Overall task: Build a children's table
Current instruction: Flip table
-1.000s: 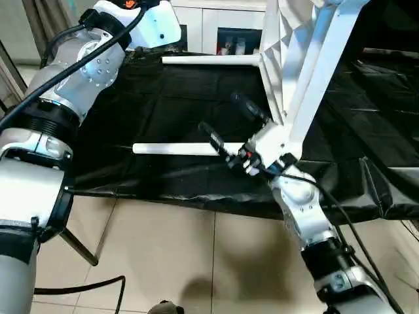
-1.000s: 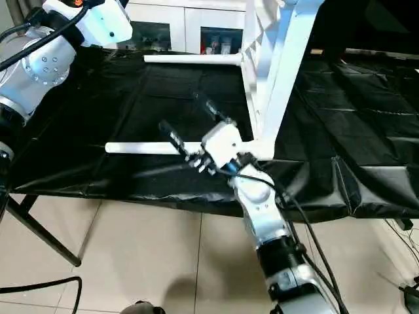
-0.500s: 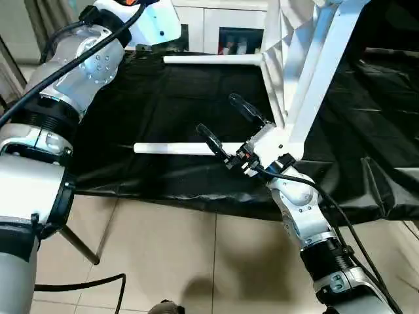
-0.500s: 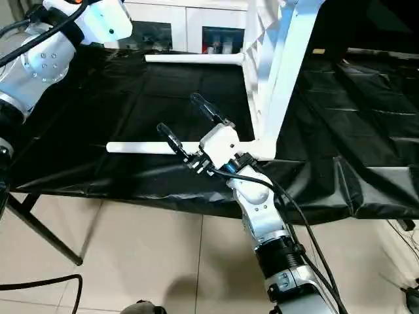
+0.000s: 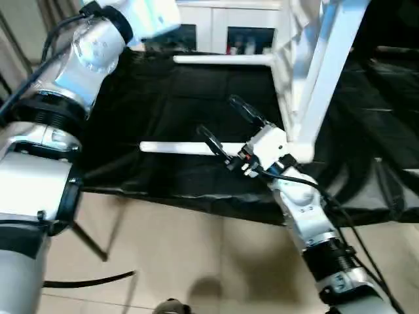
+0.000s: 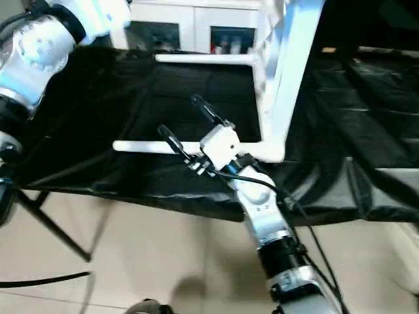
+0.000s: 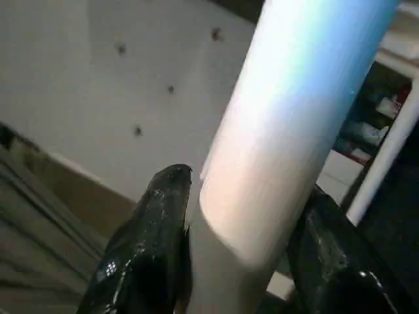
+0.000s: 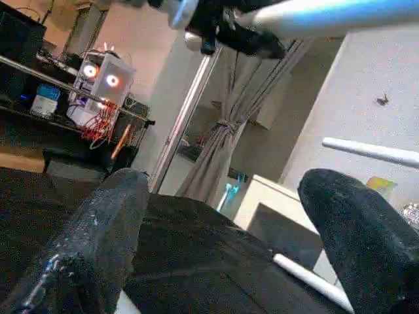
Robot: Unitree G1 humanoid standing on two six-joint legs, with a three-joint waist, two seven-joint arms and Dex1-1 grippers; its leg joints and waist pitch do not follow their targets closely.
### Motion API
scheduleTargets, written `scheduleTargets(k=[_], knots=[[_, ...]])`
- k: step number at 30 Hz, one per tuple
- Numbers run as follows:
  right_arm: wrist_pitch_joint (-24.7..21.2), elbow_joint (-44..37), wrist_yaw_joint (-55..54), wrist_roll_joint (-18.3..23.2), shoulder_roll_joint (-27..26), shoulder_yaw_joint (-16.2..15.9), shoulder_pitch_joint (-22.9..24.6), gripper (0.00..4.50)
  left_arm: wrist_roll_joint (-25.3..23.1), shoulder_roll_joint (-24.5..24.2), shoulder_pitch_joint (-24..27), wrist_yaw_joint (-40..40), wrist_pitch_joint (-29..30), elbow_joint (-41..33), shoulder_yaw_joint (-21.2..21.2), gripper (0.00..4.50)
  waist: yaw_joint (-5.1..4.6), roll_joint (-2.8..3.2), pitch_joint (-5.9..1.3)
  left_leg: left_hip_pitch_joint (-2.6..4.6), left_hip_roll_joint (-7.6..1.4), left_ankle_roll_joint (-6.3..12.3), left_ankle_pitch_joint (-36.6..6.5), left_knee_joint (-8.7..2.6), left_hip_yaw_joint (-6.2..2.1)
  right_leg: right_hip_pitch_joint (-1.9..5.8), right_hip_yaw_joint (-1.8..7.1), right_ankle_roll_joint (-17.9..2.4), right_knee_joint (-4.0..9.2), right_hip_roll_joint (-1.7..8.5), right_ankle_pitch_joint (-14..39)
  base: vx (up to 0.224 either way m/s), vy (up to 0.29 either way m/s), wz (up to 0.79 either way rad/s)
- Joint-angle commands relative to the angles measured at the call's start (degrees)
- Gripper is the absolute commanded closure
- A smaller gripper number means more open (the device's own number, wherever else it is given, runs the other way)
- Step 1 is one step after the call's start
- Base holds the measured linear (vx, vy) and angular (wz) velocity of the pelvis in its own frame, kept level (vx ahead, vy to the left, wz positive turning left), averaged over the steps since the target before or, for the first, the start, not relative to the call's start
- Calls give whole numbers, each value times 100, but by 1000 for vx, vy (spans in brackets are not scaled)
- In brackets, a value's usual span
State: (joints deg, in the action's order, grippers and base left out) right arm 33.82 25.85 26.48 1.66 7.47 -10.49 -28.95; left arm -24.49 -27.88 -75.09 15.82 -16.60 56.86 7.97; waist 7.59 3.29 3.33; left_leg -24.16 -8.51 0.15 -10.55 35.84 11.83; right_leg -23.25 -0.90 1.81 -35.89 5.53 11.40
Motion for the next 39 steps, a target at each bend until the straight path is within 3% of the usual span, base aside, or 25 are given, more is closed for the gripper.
scheduleTargets(k=[1,4,8,11,12,14,17,19,21,22,26,28,31,34,39], knots=[[-95,-67,66,30,40,70,20,42,1603,370,25,-91,628,211,-1084,257,-25,-162,-414,240,-420,253,-1442,-496,-243,163,156,-1502,369,379,375,0,0,0],[-260,-102,147,170,78,135,71,42,1984,430,4,-135,945,141,-1445,256,30,-137,-423,227,-425,336,-1314,-491,-244,141,146,-1462,366,357,648,0,0,0],[-463,-119,263,304,76,124,148,42,2134,509,42,-81,1266,-27,-1716,256,19,-135,-434,228,-422,342,-1304,-490,-245,131,128,-1531,347,334,568,0,0,0],[-754,-155,378,525,39,130,282,42,2300,592,116,-80,1491,-204,-1895,256,31,-111,-506,210,-423,517,-802,-428,-254,157,109,-1646,253,330,-208,0,0,0],[-810,-159,376,576,27,152,324,42,2339,613,142,-110,1517,-246,-1932,257,18,-132,-527,166,-411,656,-448,-388,-256,173,96,-1687,196,315,-735,0,0,0],[-930,-173,363,758,-11,261,419,42,2427,661,210,-209,1565,-340,-2006,261,18,-138,-573,155,-390,870,-94,-301,-234,148,84,-1770,135,298,-1357,0,0,0],[-884,-221,265,810,18,410,541,16,2548,755,458,-355,1665,-619,-2059,262,54,-126,-598,133,-413,1045,130,-243,-234,121,66,-1833,88,298,-1646,0,0,0],[-799,-292,107,775,48,545,642,6,2578,888,836,-506,1736,-1010,-2097,263,58,-123,-570,119,-420,1105,159,-242,-226,97,55,-1835,98,285,-1576,0,0,0],[-825,-335,109,809,47,573,674,0,2595,923,929,-544,1791,-1131,-2112,264,50,-128,-551,119,-428,1069,-80,-264,-222,101,58,-1801,133,295,-1232,0,0,0],[-785,-378,34,809,49,632,707,0,2588,972,1093,-579,1803,-1287,-2104,265,35,-137,-534,116,-429,982,-308,-295,-225,99,62,-1758,173,293,-888,0,0,0],[-539,-564,-321,784,13,888,849,0,2598,1124,1811,-660,1748,-2025,-2040,267,28,-130,-520,149,-441,780,-652,-349,-223,73,71,-1634,225,286,-404,0,0,0],[-419,-585,-463,836,-37,1024,894,0,2544,1142,2136,-698,1858,-2419,-1951,269,4,-178,-514,147,-449,707,-771,-378,-226,74,70,-1557,237,280,-256,0,0,0],[-336,-504,-694,733,-62,1163,910,0,2487,1170,2428,-778,2073,-2805,-1947,272,-10,-146,-506,157,-438,634,-829,-395,-226,49,71,-1474,252,263,-136,0,0,0],[-360,-413,-887,611,-59,1220,894,0,2448,1183,2608,-841,2163,-3046,-1942,275,-25,-158,-500,155,-436,523,-860,-415,-238,55,73,-1387,259,261,-111,0,0,0],[-516,-287,-1071,390,-34,1203,840,0,2403,1226,3183,-955,2435,-3552,-1909,278,-94,-191,-489,121,-403,540,-808,-408,-224,69,75,-1365,272,254,-145,0,0,0]])
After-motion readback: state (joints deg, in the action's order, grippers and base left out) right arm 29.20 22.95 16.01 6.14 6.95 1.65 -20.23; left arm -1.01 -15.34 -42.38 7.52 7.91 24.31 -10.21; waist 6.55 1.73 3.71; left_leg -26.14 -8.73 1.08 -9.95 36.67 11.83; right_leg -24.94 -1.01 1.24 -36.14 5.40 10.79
